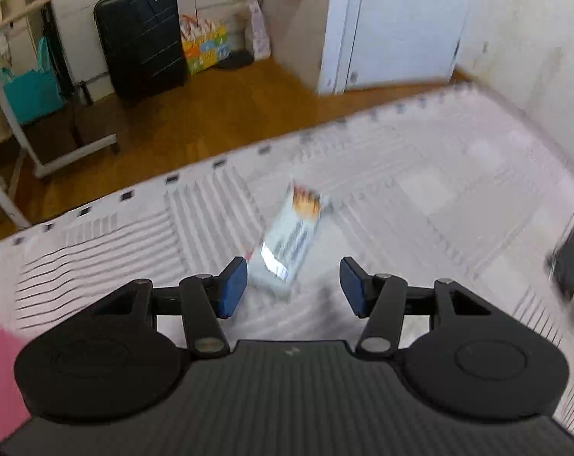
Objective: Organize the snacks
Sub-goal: 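Grasp the black flat pack with the right gripper while the left gripper grasps the white snack bar, then carry both snacks into the pink box and open both grippers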
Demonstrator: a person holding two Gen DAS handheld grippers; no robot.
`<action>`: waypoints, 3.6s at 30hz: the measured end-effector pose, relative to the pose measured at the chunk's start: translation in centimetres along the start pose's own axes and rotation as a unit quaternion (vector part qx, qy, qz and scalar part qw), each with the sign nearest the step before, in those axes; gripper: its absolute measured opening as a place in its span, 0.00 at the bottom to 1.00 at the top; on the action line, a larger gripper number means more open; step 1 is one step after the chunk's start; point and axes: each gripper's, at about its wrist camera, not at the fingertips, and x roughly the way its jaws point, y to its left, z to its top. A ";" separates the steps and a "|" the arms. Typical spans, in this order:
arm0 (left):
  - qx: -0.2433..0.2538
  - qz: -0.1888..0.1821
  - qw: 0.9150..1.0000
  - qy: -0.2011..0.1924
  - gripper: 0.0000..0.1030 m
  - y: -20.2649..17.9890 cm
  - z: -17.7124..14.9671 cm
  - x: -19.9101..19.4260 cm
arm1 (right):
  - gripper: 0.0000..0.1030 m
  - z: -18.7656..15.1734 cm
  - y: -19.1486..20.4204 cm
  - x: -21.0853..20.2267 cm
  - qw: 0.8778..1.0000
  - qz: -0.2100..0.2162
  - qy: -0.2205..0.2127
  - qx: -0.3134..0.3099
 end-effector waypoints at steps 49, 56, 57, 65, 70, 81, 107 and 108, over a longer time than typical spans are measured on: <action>-0.142 -0.036 0.989 -0.014 0.37 -2.6 -7.9 -7.8 | 0.51 -0.7 8.8 -2.0 0.998 0.027 -0.041 -0.043; -0.126 -0.046 0.990 0.044 0.38 -3.7 -11.1 -9.1 | 0.51 -2.4 11.3 -3.5 0.996 0.055 0.010 -0.066; -0.117 -0.043 0.991 0.056 0.38 -4.1 -11.4 -8.9 | 0.51 -2.6 11.6 -3.5 0.996 0.057 0.012 -0.074; -0.010 0.016 0.999 0.043 0.47 -8.0 -12.7 -6.6 | 0.51 -3.4 12.5 -3.8 0.993 0.070 0.028 -0.090; 0.012 0.061 0.996 0.067 0.24 -9.2 -13.9 -5.4 | 0.51 -3.5 12.3 -4.5 0.992 0.076 0.031 -0.095; -0.051 0.022 0.996 0.073 0.23 -7.7 -14.8 -12.8 | 0.51 -6.6 16.8 -7.6 0.974 0.139 0.059 -0.166; -0.169 0.143 0.975 -0.031 0.24 8.2 -14.8 -34.6 | 0.51 -4.6 37.6 -13.7 0.914 0.332 0.094 -0.211; -0.171 0.152 0.973 -0.031 0.24 8.8 -14.7 -34.4 | 0.51 -4.5 38.3 -13.2 0.914 0.337 0.094 -0.207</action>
